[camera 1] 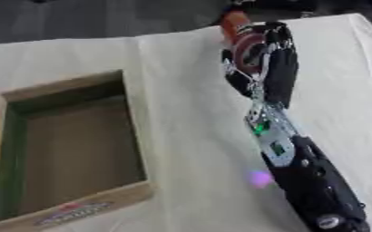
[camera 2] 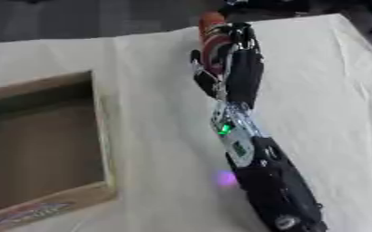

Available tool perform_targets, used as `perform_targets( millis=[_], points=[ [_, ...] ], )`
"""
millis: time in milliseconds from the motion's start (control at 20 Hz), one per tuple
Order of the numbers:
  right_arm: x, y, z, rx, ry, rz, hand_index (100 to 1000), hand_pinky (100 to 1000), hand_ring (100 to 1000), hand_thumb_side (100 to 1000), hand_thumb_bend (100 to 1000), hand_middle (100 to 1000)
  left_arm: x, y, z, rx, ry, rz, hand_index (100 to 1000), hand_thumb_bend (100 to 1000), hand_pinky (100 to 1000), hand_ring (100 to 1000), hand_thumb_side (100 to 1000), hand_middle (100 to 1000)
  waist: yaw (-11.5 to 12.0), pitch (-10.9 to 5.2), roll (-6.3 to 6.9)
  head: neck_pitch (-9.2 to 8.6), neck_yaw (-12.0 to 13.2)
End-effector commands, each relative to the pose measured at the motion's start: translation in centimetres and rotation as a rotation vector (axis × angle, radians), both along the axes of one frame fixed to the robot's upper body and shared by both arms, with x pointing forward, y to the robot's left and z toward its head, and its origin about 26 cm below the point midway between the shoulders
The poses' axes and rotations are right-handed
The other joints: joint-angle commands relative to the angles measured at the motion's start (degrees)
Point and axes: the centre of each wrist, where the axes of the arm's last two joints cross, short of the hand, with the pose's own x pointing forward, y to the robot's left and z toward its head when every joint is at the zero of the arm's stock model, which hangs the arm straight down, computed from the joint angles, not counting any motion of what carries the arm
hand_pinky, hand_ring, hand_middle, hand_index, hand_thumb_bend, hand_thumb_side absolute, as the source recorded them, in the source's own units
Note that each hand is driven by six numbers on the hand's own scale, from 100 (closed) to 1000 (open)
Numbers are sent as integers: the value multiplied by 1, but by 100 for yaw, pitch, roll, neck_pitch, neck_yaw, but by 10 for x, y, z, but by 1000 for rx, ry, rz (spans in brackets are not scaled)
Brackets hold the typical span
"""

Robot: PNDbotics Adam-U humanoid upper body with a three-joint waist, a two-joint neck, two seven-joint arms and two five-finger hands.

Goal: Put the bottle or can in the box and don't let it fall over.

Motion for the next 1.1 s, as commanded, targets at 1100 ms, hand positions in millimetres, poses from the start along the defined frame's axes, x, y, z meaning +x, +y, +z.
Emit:
perform_targets(
  millis=[1100],
  points=[
    [-60,31,79,-42,-436,173,575,444,675,100,402,611,-3,4,9,32,-18,4,639,1000,896,846,291,797,-15,-135,-21,-13,-26]
  ],
)
